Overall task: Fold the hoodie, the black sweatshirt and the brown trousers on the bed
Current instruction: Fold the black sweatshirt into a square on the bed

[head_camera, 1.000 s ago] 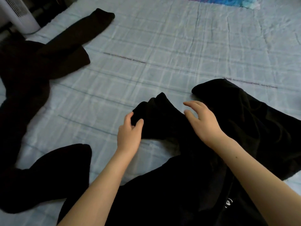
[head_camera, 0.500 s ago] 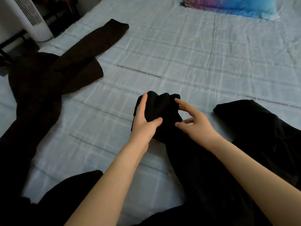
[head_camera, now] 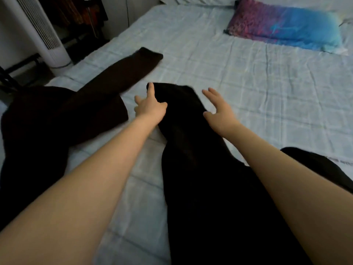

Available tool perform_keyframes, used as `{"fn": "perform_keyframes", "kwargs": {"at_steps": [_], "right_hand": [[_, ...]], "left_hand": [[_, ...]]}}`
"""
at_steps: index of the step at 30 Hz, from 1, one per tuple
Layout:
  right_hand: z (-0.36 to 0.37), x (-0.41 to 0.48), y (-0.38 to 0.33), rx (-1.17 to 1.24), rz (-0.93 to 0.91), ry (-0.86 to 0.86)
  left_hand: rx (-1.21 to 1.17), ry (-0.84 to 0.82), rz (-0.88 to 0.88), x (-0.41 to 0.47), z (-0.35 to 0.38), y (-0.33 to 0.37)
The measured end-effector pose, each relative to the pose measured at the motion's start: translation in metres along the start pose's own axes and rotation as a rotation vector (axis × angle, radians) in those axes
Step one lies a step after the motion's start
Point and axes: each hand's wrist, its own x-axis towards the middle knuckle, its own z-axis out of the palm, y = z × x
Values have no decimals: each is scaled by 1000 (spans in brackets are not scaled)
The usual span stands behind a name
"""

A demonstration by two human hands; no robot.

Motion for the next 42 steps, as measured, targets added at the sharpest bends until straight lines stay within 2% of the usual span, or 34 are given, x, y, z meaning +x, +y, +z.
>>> {"fn": "perform_keyframes", "kwargs": {"at_steps": [1,2,3,5,7,9,13,14,15,17,19,20,22,24,28,30,32,34,35,38,40,42], "right_hand": [[9,-10,8,-60,2,10],[18,-27,18,-98,-1,55],[28,-49,32,-139,-12,111],[45,-103,61,-311,24,168],[57,-146,89,-556,125,78],[64,-162,112,-724,163,-24],[64,-159,120,-698,123,-31],[59,-158,118,-639,110,3],[53,-155,116,-587,85,56],[38,-137,112,-603,6,149],[26,-107,108,-615,42,26],[23,-94,108,-613,98,-78],[22,-79,110,-557,142,-233],[17,-71,104,-404,88,-266],[-2,-25,85,-300,30,-59],[0,-7,76,-338,12,-77],[6,-9,70,-394,8,-152],[6,-38,67,-417,32,-142],[4,-62,68,-433,33,-108],[-2,-167,79,-411,84,86],[-6,-247,94,-446,129,248],[-11,-312,116,-590,172,262]], "left_hand": [[175,59,87,-9,21,-9],[285,99,264,-24,47,-19],[345,80,447,-44,74,-31],[532,-68,592,-72,113,-62],[684,-120,599,-65,129,-91],[704,-65,633,-51,130,-107],[599,-93,645,-50,122,-104],[545,-37,614,-55,117,-102],[480,49,551,-59,111,-101],[337,165,288,-69,97,-99],[157,126,73,-77,95,-100],[87,76,67,-83,96,-100],[29,21,210,-91,94,-100],[17,31,320,-85,79,-102],[46,125,430,-36,37,-92],[103,163,427,-20,28,-84],[256,143,320,-24,39,-72],[429,120,294,-64,66,-55],[474,90,388,-95,85,-50],[529,-143,775,-192,137,-64],[635,-264,848,-202,148,-89],[658,-290,853,-181,148,-109]]}}
